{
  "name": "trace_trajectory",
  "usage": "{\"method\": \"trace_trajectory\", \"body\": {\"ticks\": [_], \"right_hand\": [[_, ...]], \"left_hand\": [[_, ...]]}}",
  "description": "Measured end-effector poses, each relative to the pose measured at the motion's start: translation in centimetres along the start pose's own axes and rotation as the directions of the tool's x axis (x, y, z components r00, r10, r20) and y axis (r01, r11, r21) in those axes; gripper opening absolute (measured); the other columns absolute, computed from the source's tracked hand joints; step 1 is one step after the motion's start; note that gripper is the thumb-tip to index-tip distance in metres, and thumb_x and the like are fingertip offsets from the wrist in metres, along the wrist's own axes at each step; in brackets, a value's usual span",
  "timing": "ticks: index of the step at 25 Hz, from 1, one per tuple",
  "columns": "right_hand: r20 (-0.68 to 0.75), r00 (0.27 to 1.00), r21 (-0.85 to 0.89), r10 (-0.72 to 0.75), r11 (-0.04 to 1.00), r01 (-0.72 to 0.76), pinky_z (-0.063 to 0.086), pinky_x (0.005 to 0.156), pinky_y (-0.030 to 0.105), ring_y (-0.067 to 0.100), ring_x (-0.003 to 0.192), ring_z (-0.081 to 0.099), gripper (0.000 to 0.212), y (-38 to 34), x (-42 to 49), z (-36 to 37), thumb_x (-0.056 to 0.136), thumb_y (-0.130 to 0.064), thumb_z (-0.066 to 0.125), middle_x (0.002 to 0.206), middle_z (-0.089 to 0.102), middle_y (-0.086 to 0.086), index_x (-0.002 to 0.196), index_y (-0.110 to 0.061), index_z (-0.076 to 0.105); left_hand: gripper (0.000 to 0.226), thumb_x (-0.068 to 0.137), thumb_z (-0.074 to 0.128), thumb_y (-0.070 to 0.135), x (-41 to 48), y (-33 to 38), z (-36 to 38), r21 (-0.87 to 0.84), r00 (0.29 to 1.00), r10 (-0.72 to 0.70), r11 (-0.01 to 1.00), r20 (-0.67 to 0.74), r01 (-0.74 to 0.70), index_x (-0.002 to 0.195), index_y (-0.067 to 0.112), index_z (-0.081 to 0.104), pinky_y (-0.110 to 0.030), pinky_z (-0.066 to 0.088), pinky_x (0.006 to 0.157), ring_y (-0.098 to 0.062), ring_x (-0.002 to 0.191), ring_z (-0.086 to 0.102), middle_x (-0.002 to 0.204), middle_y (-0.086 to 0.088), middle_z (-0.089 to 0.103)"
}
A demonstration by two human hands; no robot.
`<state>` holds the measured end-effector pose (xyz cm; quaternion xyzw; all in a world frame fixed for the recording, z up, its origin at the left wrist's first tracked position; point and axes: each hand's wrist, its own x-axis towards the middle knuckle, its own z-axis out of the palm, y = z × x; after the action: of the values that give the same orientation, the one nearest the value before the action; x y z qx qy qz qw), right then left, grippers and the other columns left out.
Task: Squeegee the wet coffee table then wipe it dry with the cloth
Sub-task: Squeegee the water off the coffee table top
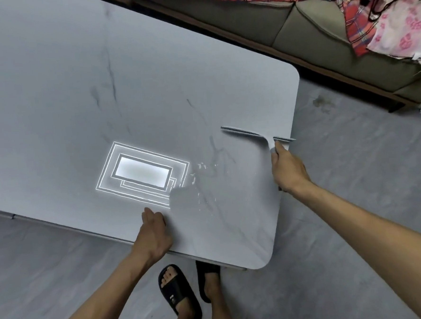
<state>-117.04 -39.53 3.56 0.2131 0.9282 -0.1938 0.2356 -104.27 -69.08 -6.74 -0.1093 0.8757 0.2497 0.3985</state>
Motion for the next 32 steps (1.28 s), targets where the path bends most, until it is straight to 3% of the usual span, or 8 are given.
{"method": "trace_trajectory", "body": {"ticks": [4, 8, 10, 12, 15, 20, 27, 32], "right_hand": [[0.07, 0.997, -0.042, 0.03, 0.999, -0.028, 0.045, 0.064, 0.031, 0.028, 0.083, 0.056, 0.048, -0.3, -2.8, 2.8, 0.102, -0.014, 0.027, 0.115, 0.058, 0.019, 0.149, -0.015, 0.019], [0.15, 0.988, 0.002, -0.02, 1.0, 0.02, 0.051, 0.074, 0.038, 0.032, 0.084, 0.061, 0.046, 0.2, -8.7, 4.6, 0.1, -0.014, 0.03, 0.1, 0.058, 0.018, 0.145, -0.012, 0.023], [0.215, 0.973, 0.156, 0.088, 0.98, -0.124, 0.052, 0.064, 0.031, 0.029, 0.078, 0.059, 0.048, -0.2, -8.6, 3.5, 0.102, -0.018, 0.036, 0.099, 0.054, 0.013, 0.147, -0.021, 0.024], [0.225, 0.933, 0.445, 0.282, 0.822, -0.356, 0.051, 0.048, 0.025, 0.024, 0.068, 0.051, 0.035, -0.7, -6.6, 2.6, 0.102, -0.027, 0.039, 0.1, 0.05, 0.008, 0.137, -0.036, 0.037], [0.254, 0.903, 0.479, 0.347, 0.766, -0.429, 0.056, 0.059, 0.032, 0.023, 0.073, 0.049, 0.024, -1.9, -5.3, 2.5, 0.1, -0.024, 0.039, 0.102, 0.048, 0.005, 0.123, -0.03, 0.042], [0.291, 0.953, 0.253, 0.086, 0.954, -0.163, 0.051, 0.05, 0.032, 0.029, 0.074, 0.052, 0.054, -4.1, -8.8, 4.0, 0.1, -0.013, 0.031, 0.102, 0.053, 0.008, 0.149, -0.033, 0.019], [0.17, 0.985, 0.089, -0.004, 0.996, -0.011, 0.048, 0.044, 0.03, 0.037, 0.086, 0.058, 0.054, -8.9, -5.5, 5.8, 0.098, -0.011, 0.03, 0.118, 0.051, 0.016, 0.149, -0.023, 0.018], [0.287, 0.94, -0.081, -0.184, 0.973, 0.215, 0.051, 0.079, 0.04, 0.036, 0.093, 0.057, 0.06, -4.7, -11.0, 7.9, 0.1, -0.015, 0.028, 0.108, 0.056, 0.017, 0.152, -0.033, 0.003]], "left_hand": [[0.023, 0.078, 0.044, -0.001, 0.1, 0.6, -0.6, 0.03, 0.999, -0.025, 0.999, 0.033, 0.024, 0.097, 0.008, 0.036, -0.046, 0.041, 0.096, -0.051, 0.135, 0.029, 0.152, -0.032, 0.011], [0.022, 0.079, 0.046, 0.001, -0.2, 0.6, -0.8, 0.023, 0.998, -0.013, 1.0, 0.066, 0.012, 0.097, 0.009, 0.037, -0.042, 0.041, 0.09, -0.045, 0.141, 0.023, 0.156, -0.028, 0.005], [0.022, 0.078, 0.046, -0.001, -0.8, 0.7, -1.2, 0.004, 0.999, -0.014, 1.0, 0.04, 0.014, 0.095, 0.01, 0.037, -0.036, 0.039, 0.078, -0.042, 0.137, 0.032, 0.155, -0.026, 0.012], [0.022, 0.078, 0.046, -0.004, -1.4, 0.5, -1.4, -0.02, 1.0, -0.015, 1.0, 0.009, 0.015, 0.094, 0.008, 0.038, -0.033, 0.034, 0.068, -0.043, 0.123, 0.047, 0.146, -0.03, 0.028], [0.023, 0.079, 0.047, -0.005, -2.8, -0.3, -1.3, -0.038, 0.999, 0.033, 0.999, 0.011, -0.033, 0.097, 0.006, 0.038, -0.038, 0.04, 0.074, -0.043, 0.116, 0.05, 0.137, -0.03, 0.038], [0.024, 0.078, 0.046, -0.002, -4.2, -2.2, -2.0, -0.11, 0.991, -0.014, 0.994, -0.134, -0.001, 0.099, 0.009, 0.042, -0.029, 0.031, 0.05, -0.019, 0.063, 0.046, 0.077, -0.004, 0.051], [0.014, 0.082, 0.044, 0.004, -4.6, -4.5, -3.9, -0.272, 0.957, -0.143, 0.96, -0.251, 0.072, 0.094, 0.012, 0.043, -0.031, 0.034, 0.048, -0.023, 0.061, 0.05, 0.074, -0.006, 0.055], [0.016, 0.082, 0.047, 0.004, -5.3, -5.8, -3.7, -0.311, 0.965, -0.163, 0.946, -0.204, 0.093, 0.095, 0.012, 0.043, -0.03, 0.034, 0.049, -0.018, 0.065, 0.049, 0.082, -0.006, 0.056]]}}
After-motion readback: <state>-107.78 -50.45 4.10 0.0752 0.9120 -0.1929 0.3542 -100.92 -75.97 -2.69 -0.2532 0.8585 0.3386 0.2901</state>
